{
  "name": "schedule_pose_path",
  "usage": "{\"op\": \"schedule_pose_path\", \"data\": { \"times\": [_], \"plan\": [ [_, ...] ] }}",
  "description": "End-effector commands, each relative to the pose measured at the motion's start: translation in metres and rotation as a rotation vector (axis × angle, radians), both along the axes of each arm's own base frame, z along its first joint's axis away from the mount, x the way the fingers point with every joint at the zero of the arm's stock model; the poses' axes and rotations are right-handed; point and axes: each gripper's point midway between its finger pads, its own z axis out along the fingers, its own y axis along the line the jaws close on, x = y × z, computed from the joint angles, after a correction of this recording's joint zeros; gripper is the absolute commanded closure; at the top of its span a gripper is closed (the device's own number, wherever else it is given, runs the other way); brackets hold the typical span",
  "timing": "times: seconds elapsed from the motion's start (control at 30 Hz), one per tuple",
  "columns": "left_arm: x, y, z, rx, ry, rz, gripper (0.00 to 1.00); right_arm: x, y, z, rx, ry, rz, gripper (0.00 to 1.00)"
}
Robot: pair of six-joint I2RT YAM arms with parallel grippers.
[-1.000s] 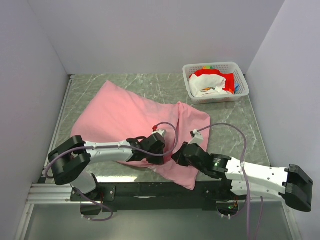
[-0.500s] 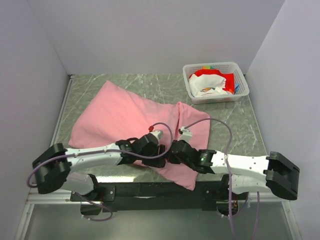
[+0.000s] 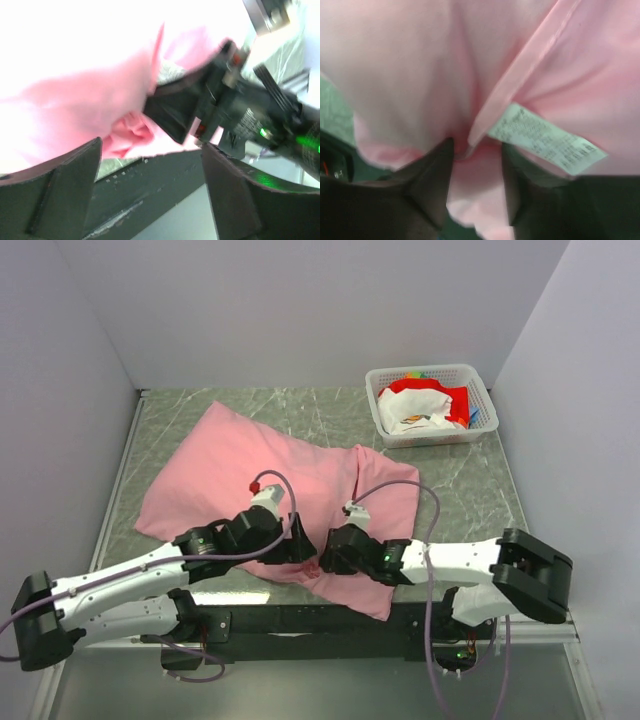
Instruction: Put the pillow into the pillowcase
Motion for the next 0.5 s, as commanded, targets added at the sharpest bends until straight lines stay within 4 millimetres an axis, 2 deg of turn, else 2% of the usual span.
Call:
{"op": "schedule_pose_path", "data": {
  "times": [0.0, 0.03, 0.07, 0.1, 0.2, 0.27, 0.3, 0.37, 0.4, 0.47],
  "plan": [
    [0.024, 0.016, 0.037, -0.020, -0.100, 0.106, 0.08, 0.007, 0.002, 0.071, 0.087, -0.109, 0.009, 0.33],
    [0.028, 0.021, 0.044, -0.005, -0.130, 0.112, 0.08, 0.004, -0.011, 0.073, 0.037, -0.110, 0.017, 0.24],
    [0.034, 0.026, 0.055, -0.007, -0.166, 0.135, 0.05, 0.008, -0.018, 0.095, 0.061, -0.158, -0.004, 0.14],
    [0.037, 0.028, 0.071, -0.021, -0.191, 0.145, 0.03, 0.010, -0.024, 0.104, 0.052, -0.178, -0.010, 0.01],
    [0.046, 0.033, 0.100, -0.029, -0.258, 0.147, 0.01, 0.023, -0.043, 0.151, 0.065, -0.260, -0.035, 0.00],
    [0.052, 0.037, 0.106, 0.007, -0.270, 0.154, 0.01, 0.028, -0.056, 0.163, 0.045, -0.289, -0.030, 0.00],
    [0.055, 0.038, 0.118, 0.005, -0.284, 0.164, 0.01, 0.037, -0.063, 0.171, 0.056, -0.287, -0.048, 0.00],
    [0.057, 0.045, 0.119, 0.051, -0.295, 0.175, 0.01, 0.044, -0.077, 0.178, 0.048, -0.292, -0.057, 0.00],
    [0.058, 0.049, 0.121, 0.051, -0.301, 0.196, 0.00, 0.051, -0.085, 0.185, 0.063, -0.294, -0.081, 0.00],
    [0.059, 0.058, 0.131, 0.010, -0.332, 0.243, 0.01, 0.052, -0.097, 0.197, 0.074, -0.321, -0.097, 0.00]
  ]
}}
